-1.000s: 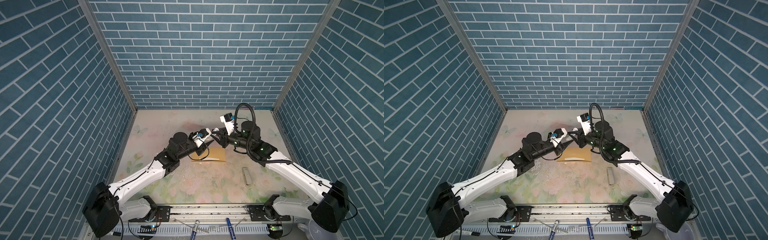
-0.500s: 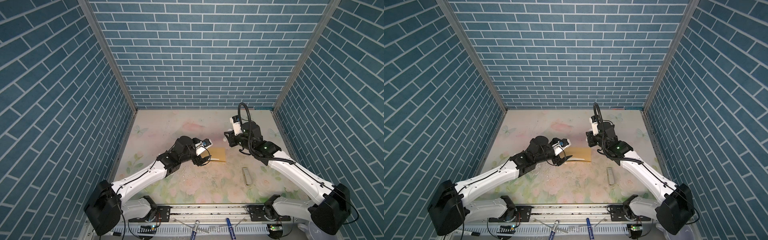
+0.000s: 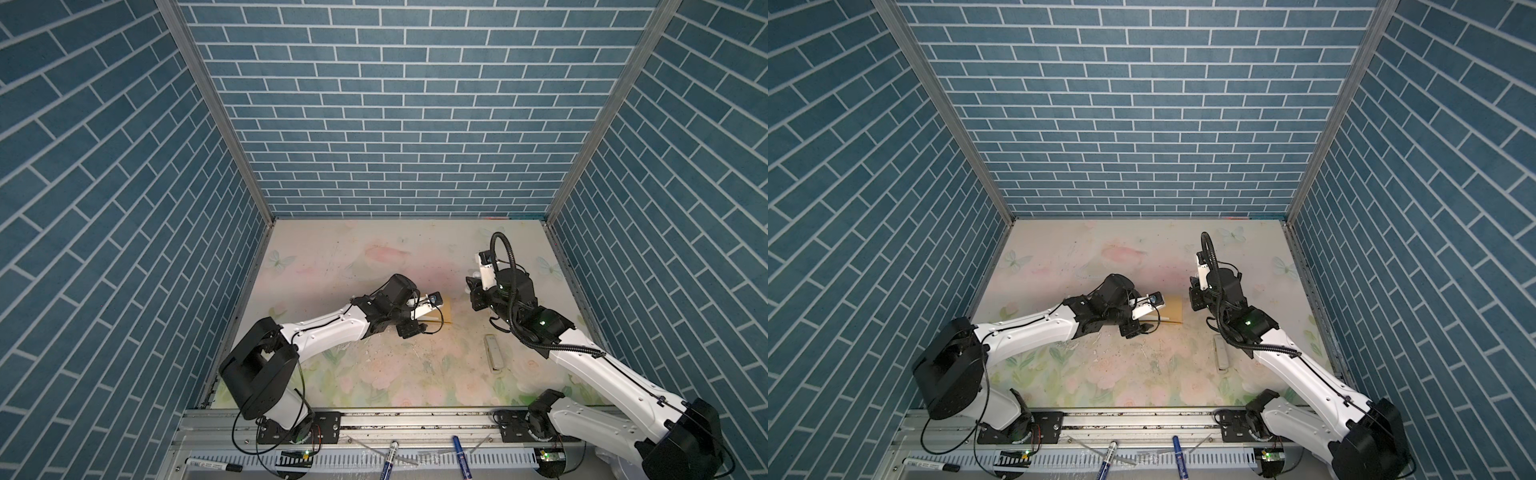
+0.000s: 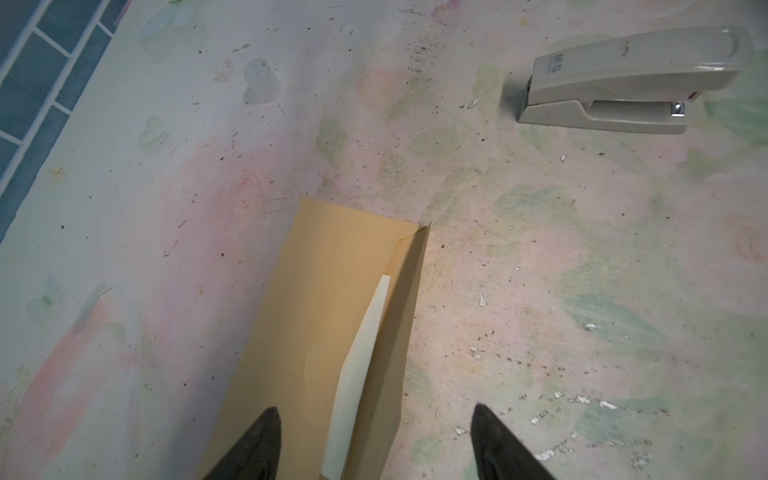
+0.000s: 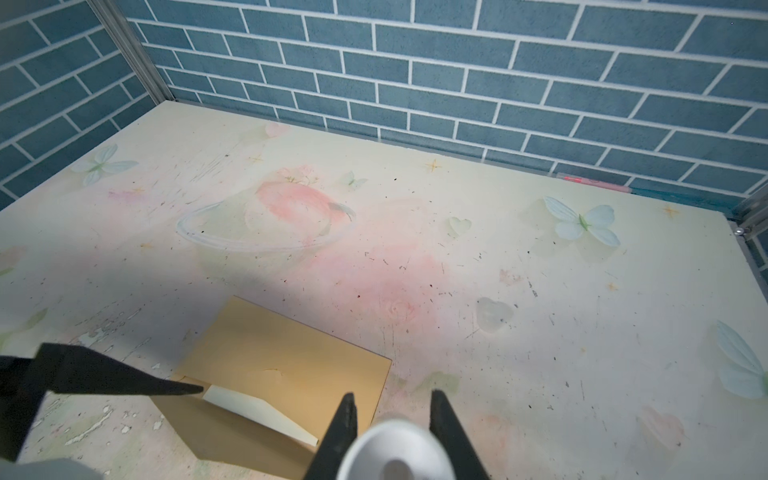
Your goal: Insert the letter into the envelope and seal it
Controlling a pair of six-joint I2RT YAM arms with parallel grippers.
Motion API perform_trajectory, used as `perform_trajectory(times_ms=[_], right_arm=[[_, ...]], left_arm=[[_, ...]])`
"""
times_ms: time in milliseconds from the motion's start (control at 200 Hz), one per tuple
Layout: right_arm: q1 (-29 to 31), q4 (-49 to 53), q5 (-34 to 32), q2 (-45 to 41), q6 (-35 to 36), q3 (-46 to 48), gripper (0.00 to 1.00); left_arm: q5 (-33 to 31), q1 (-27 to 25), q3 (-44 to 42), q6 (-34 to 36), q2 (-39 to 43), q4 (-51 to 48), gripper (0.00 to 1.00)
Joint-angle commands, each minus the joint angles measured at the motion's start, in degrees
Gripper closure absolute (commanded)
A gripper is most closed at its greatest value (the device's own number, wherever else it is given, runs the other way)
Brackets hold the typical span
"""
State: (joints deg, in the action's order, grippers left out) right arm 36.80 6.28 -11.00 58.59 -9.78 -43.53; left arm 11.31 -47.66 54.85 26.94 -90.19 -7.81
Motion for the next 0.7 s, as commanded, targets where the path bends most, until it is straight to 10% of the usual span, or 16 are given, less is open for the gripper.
perform_trajectory(times_ms=[0,695], right_arm=[[0.03,-1.81,-1.22,-0.20,-2.30,1.50,1.00],[0.03,-2.92,0.35,3.49,-3.57,-0.33,1.00]], left_arm=[[-1.10,-0.89,2.55,1.49,-2.87,-3.38,0.32],[-12.43,-1.82,3.29,-3.62,-8.43,1.78,0.82]])
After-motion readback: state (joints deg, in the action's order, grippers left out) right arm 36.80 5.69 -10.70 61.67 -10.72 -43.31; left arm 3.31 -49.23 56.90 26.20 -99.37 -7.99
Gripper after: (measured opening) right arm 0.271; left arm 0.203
